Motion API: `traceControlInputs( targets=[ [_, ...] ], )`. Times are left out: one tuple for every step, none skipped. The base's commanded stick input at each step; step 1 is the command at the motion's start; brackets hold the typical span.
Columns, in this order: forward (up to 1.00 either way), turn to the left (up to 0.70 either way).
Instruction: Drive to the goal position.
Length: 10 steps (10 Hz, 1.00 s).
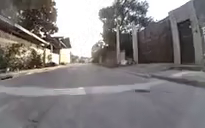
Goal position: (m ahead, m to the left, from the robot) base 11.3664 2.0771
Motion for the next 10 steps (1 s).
traceControlInputs(
  targets=[
    [1.0, 0.0],
    [1.0, 0.0],
    [1.0, 0.0],
    [1.0, 0.0],
    [1.0, 0.0],
    [1.0, 0.0],
    [1.0, 0.0],
    [1.0, 0.0],
    [1.0, 0.0],
    [1.0, 0.0]
  ],
)
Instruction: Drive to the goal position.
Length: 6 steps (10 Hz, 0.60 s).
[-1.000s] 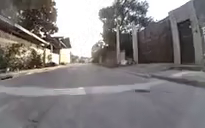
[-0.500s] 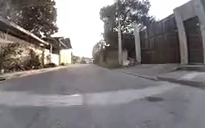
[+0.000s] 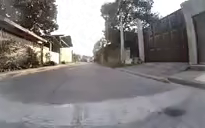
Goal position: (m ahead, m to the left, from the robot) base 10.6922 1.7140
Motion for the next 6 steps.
traceControlInputs(
  targets=[
    [1.0, 0.0],
    [1.0, 0.0],
    [1.0, 0.0],
    [1.0, 0.0],
    [1.0, 0.0],
    [1.0, 0.0]
  ],
)
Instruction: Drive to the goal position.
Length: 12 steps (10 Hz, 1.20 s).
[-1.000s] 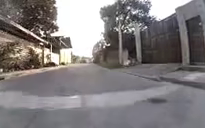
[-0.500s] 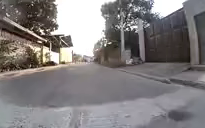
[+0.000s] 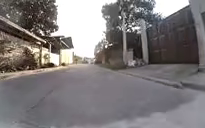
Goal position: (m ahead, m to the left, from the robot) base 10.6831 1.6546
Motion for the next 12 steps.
traceControlInputs(
  targets=[
    [1.0, 0.0],
    [1.0, 0.0],
    [1.0, 0.0],
    [1.0, 0.0],
    [1.0, 0.0],
    [1.0, 0.0],
    [1.0, 0.0],
    [1.0, 0.0],
    [1.0, 0.0],
    [1.0, 0.0],
    [1.0, 0.0],
    [1.0, 0.0]
  ],
)
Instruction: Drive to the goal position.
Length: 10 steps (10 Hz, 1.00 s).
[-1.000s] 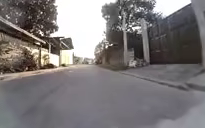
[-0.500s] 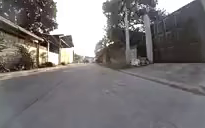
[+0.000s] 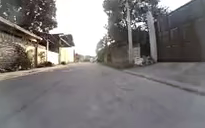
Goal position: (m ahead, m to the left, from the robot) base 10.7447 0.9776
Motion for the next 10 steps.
traceControlInputs(
  targets=[
    [1.0, 0.0],
    [1.0, 0.0],
    [1.0, 0.0],
    [1.0, 0.0],
    [1.0, 0.0],
    [1.0, 0.0],
    [1.0, 0.0],
    [1.0, 0.0],
    [1.0, 0.0],
    [1.0, 0.0]
  ],
)
